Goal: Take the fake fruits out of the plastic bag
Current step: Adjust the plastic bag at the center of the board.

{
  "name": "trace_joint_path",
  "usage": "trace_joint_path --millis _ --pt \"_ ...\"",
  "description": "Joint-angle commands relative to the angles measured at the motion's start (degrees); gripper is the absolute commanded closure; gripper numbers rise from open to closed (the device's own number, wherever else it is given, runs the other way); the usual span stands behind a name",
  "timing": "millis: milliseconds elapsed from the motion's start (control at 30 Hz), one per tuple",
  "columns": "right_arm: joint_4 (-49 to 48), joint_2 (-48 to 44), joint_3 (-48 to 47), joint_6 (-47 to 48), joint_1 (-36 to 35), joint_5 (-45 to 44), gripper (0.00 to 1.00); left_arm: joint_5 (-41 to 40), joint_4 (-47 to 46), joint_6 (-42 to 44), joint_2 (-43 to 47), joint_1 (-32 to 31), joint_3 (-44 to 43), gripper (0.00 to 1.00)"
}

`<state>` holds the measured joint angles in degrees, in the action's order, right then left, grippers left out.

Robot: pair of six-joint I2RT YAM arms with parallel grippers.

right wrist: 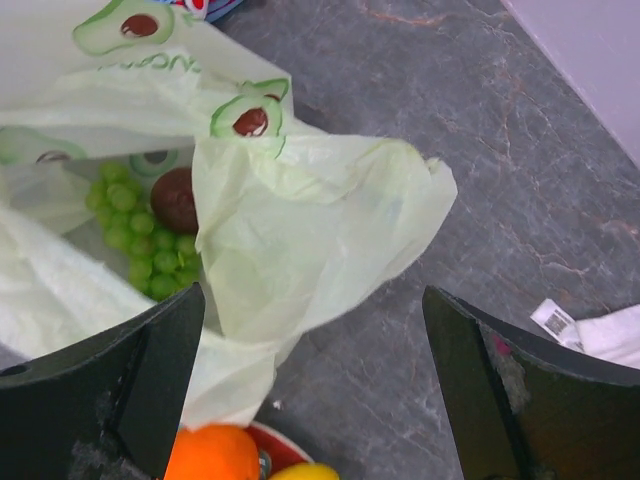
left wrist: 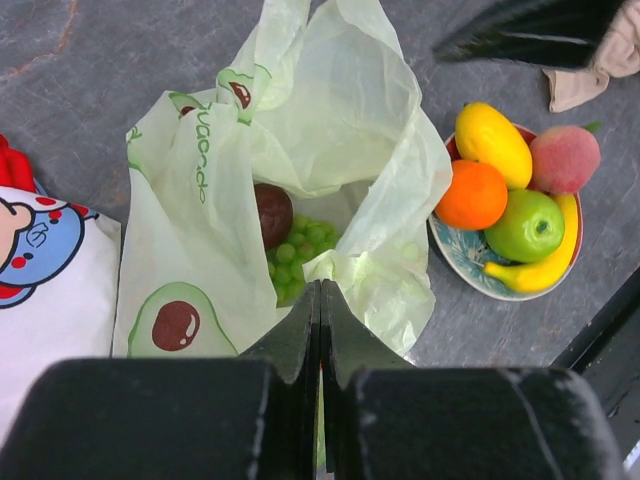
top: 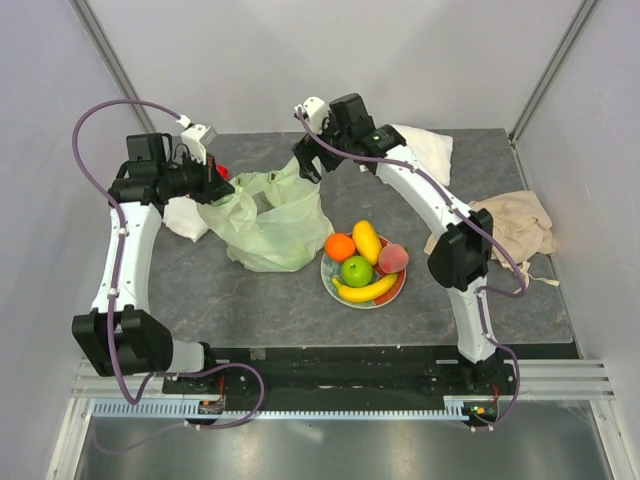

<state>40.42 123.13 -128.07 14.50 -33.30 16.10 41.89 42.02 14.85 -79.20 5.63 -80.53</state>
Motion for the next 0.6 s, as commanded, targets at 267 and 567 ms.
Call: trace_joint_path --millis 267,567 --pt "-13.0 14.6 -10.4 -9.7 -0.2 -12.5 0.05 -1.4 5.6 5.8 1.4 -0.3 0.0 0.98" --pt "-16.3 18.8 -15.4 -5.8 3.1 -10.7 0.68 -1.6 5.5 5.7 -5.1 -1.1 -4.2 0.98"
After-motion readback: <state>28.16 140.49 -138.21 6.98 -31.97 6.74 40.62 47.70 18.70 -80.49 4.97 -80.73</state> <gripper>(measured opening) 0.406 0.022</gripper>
